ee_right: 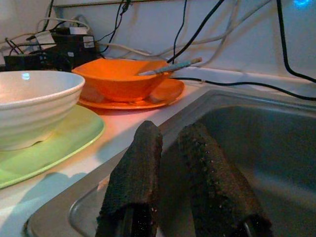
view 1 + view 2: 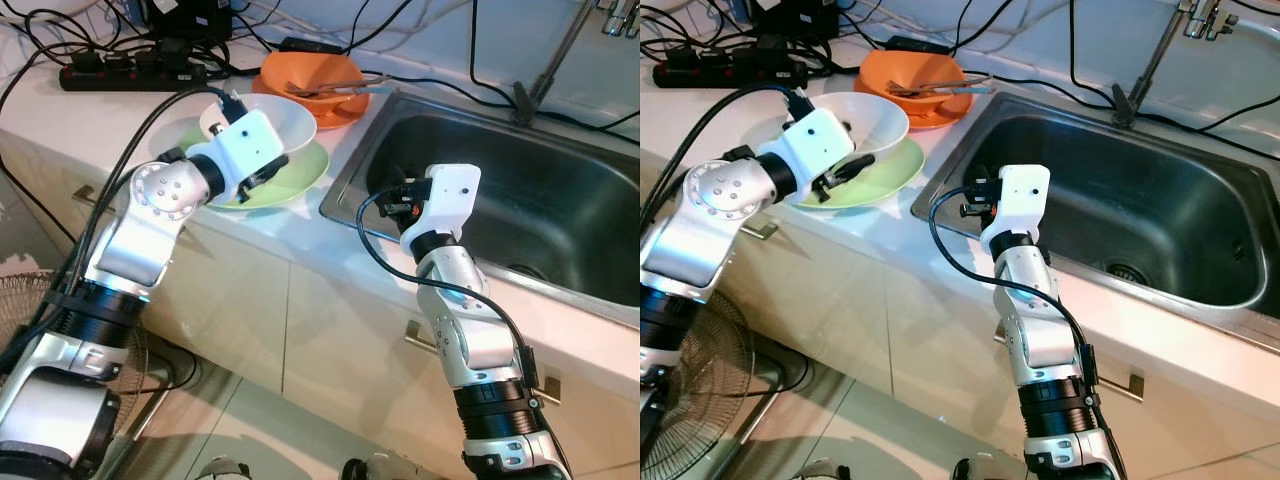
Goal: Kitchen organization
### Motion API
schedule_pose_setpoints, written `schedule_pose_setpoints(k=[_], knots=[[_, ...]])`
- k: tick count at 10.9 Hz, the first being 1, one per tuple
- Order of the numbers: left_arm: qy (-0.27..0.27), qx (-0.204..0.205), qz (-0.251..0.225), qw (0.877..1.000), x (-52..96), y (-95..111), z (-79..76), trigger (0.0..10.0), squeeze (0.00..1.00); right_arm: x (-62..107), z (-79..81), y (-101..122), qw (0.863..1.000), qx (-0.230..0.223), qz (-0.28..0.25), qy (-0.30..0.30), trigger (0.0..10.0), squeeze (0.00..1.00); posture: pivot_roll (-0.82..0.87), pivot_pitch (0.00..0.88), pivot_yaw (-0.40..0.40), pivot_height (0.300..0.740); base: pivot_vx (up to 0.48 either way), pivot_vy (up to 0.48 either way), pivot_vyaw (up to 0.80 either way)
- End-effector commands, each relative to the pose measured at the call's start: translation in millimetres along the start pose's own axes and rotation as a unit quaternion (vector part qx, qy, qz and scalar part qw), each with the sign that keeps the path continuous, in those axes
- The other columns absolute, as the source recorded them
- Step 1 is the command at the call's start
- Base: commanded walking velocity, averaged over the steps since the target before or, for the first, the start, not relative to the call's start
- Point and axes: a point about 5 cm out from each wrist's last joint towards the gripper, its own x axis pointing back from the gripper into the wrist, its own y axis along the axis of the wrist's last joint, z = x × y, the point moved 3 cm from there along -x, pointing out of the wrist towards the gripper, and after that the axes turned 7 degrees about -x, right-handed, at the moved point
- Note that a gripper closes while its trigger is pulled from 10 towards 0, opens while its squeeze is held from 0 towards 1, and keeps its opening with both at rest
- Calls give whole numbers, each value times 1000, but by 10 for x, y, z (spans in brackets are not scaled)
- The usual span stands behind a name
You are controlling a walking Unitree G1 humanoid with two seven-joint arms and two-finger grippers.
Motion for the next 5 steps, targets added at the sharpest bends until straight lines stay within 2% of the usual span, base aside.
schedule_pose_setpoints(k=[1,3,5], knots=[[-28,-33,9,999,-12,15,-28,10000,0,6,-18,28,1000,2,-1,-4,10000,0,-26,47,-77,719,0,0,0],[-62,-70,38,995,-25,-43,-88,10000,0,-2,-9,30,1000,1,-1,-3,10000,0,-24,46,-78,719,0,0,0],[-71,-112,55,990,-72,-57,-120,10000,0,-4,-9,33,1000,1,-2,-3,10000,0,-25,42,-76,719,0,0,0]])
